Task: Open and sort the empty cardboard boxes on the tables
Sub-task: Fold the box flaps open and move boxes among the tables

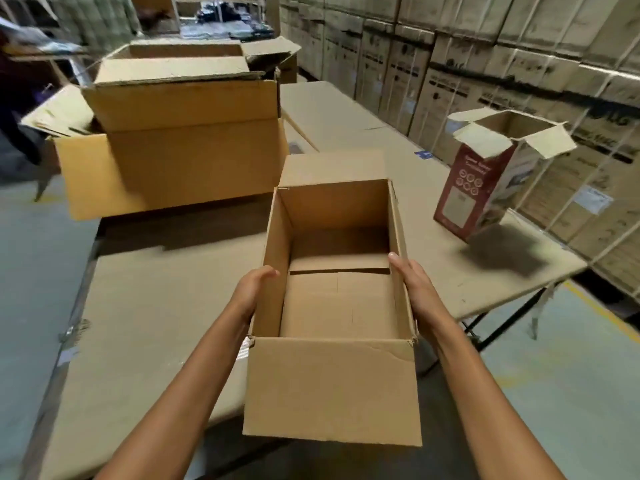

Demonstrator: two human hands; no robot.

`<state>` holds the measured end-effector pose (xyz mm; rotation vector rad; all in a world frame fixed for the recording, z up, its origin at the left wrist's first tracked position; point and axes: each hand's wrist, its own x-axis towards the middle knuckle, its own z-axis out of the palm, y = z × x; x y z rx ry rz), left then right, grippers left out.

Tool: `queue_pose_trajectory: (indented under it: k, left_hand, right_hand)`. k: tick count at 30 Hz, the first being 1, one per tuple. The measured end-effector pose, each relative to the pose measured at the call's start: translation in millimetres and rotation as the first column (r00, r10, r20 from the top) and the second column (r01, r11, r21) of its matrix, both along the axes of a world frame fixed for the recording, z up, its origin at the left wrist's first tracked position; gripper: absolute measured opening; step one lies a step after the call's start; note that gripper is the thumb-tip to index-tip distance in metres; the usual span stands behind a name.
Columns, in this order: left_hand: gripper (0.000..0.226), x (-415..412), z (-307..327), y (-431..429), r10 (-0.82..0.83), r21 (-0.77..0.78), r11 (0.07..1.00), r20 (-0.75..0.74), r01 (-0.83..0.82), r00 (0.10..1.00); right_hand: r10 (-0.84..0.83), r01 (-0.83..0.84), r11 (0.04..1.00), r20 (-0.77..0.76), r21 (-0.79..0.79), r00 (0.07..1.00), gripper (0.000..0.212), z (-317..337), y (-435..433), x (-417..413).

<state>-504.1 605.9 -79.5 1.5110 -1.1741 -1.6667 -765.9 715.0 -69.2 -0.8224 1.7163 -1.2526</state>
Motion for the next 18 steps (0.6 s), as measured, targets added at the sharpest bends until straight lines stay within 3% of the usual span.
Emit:
queue_pose_trajectory:
  k: [2, 5, 10, 13, 18]
  left_hand:
    - [0.018, 21.1, -0.1, 17.9, 0.087, -0.009, 0.996, 0.0, -0.087, 0.996]
    - [0.019, 59.9, -1.5, 48.5, 0.228, -0.037, 0.973, 0.012, -0.227, 0.974]
    - [0.027, 141.6, -2.5, 120.3, 0.476, -0.044, 0.879, 0.049, -0.474, 0.878]
    - [0.017, 192.1, 6.5, 168.8, 0.596, 0.039, 0.803, -0.012, -0.595, 0.803]
    - [0.042, 282.3, 5.3, 241.4, 0.726, 0.196, 0.688, -0.147, -0.699, 0.672]
  right_hand:
    - [0.085, -0.083, 0.996, 0.043, -0.035, 0.995, 0.058, -4.4, -1.5, 12.6]
    - [0.186, -0.183, 0.983, 0.112, -0.031, 0.976, 0.07, -15.7, -7.9, 40.7]
    - [0.354, -0.353, 0.935, 0.137, -0.037, 0.925, 0.044, -22.2, -15.7, 119.4]
    - [0.486, -0.487, 0.873, 0.161, -0.037, 0.859, 0.045, -26.9, -10.8, 184.1]
    - [0.606, -0.614, 0.788, 0.222, -0.039, 0.764, 0.047, -33.6, 12.6, 297.3]
